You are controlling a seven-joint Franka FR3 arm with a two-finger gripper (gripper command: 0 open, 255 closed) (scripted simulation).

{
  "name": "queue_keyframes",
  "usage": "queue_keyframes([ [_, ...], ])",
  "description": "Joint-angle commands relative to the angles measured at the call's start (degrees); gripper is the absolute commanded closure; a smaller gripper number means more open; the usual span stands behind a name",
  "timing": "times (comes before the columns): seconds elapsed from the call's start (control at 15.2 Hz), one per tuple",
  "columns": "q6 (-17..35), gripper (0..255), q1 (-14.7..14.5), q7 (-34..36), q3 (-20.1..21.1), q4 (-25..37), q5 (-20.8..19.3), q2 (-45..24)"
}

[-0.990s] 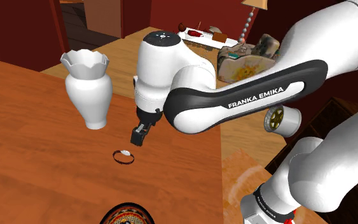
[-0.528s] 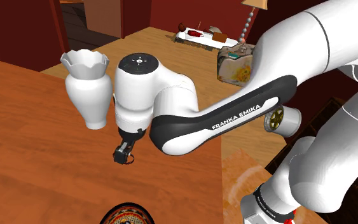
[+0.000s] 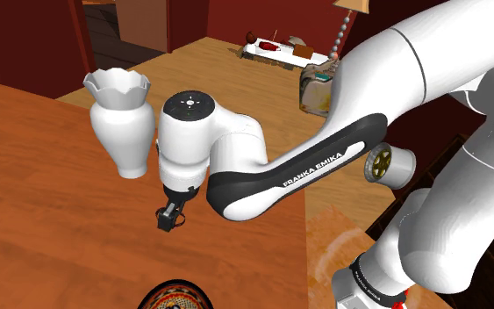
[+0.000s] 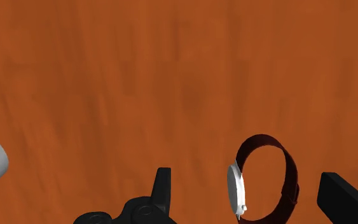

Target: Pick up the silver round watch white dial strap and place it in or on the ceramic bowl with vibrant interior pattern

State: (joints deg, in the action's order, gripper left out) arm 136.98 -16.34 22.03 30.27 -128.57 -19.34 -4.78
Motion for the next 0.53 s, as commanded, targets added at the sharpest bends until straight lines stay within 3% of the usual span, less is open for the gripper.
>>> queue_keyframes([
  [0.0, 0.1, 0, 0.0, 0.1, 0.0, 0.0, -0.1, -0.1],
  [0.26, 0.0, 0, 0.0, 0.0, 0.0, 0.0, -0.1, -0.1],
  [0.33, 0.0, 255, 0.0, 0.0, 0.0, 0.0, -0.1, -0.1],
  [0.46, 0.0, 255, 0.0, 0.0, 0.0, 0.0, -0.1, -0.1],
])
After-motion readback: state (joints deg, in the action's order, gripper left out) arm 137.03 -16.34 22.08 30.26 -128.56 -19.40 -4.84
